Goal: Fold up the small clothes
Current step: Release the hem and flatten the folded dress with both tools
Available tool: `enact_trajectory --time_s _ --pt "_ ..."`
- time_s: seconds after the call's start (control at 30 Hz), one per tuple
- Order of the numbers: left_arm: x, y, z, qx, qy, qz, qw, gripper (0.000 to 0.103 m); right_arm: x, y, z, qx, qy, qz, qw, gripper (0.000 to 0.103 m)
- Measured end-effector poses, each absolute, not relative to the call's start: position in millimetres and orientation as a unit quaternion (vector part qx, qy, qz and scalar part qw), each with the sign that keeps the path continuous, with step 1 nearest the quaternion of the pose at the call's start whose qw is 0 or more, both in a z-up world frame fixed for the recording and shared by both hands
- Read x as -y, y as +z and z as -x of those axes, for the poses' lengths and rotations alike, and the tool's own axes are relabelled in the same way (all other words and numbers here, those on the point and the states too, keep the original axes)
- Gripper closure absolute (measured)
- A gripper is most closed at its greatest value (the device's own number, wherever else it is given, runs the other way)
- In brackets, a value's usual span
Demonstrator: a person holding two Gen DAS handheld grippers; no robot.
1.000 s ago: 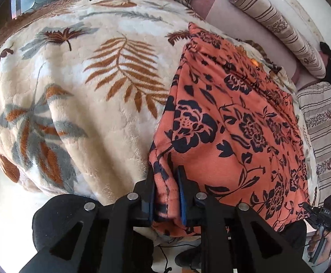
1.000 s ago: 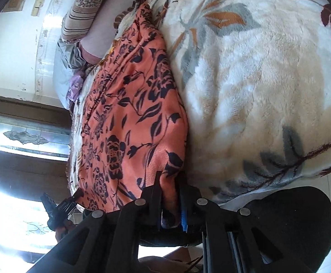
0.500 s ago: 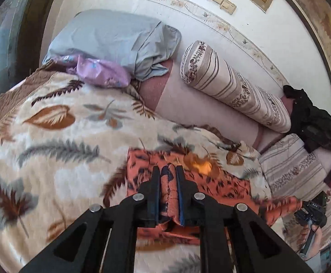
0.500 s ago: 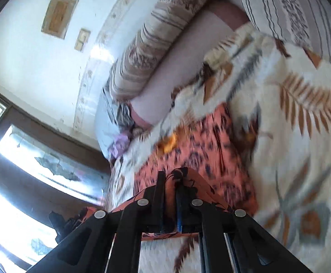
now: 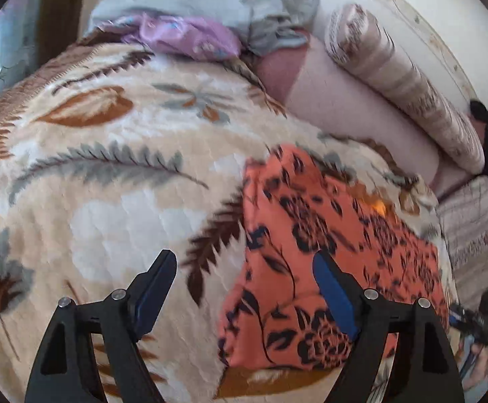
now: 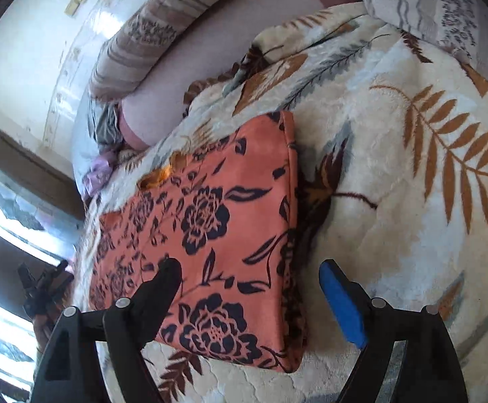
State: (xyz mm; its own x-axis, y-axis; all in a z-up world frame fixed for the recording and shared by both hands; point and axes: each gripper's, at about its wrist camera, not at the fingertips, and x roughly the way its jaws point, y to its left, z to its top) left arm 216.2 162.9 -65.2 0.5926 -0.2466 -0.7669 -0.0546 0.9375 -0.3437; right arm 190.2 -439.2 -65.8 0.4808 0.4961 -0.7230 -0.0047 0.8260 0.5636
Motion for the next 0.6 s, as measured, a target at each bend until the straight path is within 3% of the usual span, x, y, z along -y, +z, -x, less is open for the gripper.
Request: enact_trajectory --time_s 0.1,0.13,0.17,0.2,0.23,0.27,0.43,0.53,0.6 --pt "-121.5 -107.2 -226.7 -0.505 -0.048 0.107 0.855 0.019 404.6 -87.5 -206.6 -0.520 0.155 -0.210 0.813 0.019" --pt "-111.8 -107.3 -226.2 -0.483 -0.033 0.082 0.871 0.020 391.8 -86.2 -210.6 -0.523 0.149 -0.182 0.819 0.033" --pt "-104.9 -104.3 -227.8 -0.476 -0.037 0.074 0.876 0.040 381.4 -85.0 -215.3 -0.533 0.150 -0.165 0.816 0.051" --pt "-100.5 -102.2 -234.2 -0.492 -0.051 0.081 0.865 0.065 376.0 -82.8 -218.3 -0.545 0.146 -0.163 0.810 0.079" --pt "-100.4 -95.8 -238.6 -0.506 -0.053 0.101 0.855 0.075 372.3 -78.2 -219.4 -0.550 0.140 -0.155 0.809 0.080" --pt "-101.8 -86.3 -241.1 -0.511 -0.050 0.115 0.850 0.079 368.1 -70.7 -219.1 -0.551 0.138 -0.139 0.811 0.081" --pt "-105.5 -1.4 -189.7 -0.440 -0.081 0.118 0.887 0.081 371.7 1.7 -188.9 -0.501 0.152 -0.140 0.840 0.085" --pt "-116.6 19.4 -127.5 -0.422 -0.090 0.131 0.893 0.079 382.4 29.2 -148.7 -0.487 0.164 -0.148 0.845 0.085" --pt "-124.5 -0.7 -93.4 -0.436 -0.082 0.137 0.886 0.060 393.7 19.6 -117.9 -0.500 0.176 -0.176 0.830 0.080"
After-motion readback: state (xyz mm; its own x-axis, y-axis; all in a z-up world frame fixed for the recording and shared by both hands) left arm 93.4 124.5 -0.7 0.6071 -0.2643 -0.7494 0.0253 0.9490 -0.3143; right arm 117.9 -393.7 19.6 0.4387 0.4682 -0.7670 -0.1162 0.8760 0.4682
